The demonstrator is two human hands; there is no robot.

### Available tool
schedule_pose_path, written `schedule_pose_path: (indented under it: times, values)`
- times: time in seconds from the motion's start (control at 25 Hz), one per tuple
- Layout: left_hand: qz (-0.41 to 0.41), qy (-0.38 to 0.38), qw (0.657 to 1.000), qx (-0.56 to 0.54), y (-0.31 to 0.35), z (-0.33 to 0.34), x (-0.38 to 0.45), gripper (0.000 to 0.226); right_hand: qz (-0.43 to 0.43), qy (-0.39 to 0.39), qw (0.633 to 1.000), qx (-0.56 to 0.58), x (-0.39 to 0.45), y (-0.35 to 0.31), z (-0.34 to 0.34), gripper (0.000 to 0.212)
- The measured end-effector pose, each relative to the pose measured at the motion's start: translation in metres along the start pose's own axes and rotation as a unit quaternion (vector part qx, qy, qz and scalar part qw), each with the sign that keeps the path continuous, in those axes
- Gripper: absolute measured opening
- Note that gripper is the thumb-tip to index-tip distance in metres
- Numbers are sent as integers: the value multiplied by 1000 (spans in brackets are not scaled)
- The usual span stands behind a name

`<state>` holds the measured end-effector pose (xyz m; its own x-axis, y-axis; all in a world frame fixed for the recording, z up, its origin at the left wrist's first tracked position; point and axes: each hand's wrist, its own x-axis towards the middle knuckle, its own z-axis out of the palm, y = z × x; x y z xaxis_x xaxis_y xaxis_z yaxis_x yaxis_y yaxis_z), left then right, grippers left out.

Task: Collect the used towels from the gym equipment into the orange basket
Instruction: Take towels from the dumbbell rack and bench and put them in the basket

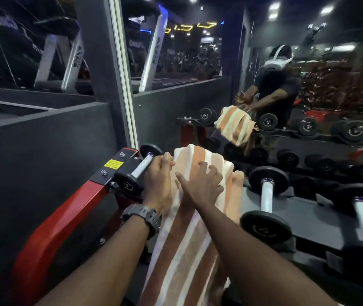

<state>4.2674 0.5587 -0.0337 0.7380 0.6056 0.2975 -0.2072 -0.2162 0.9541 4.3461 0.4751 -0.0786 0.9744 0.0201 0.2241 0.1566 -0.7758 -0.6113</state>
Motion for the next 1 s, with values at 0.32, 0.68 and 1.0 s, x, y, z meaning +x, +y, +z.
schedule_pose_path:
  times: [0.32, 0.68, 1.0]
  values:
    - [16, 17, 1000, -11, -17, -18, 41, 33, -18, 82, 991, 101, 37, -17, 19, 27]
    - [127, 179, 973, 73, 109, -207, 10, 50, -372, 111, 874, 292, -69, -234, -71, 35]
    - [171, 438, 851, 233, 239, -529, -221, 33, -492, -17, 770, 407, -360, -428, -73, 51]
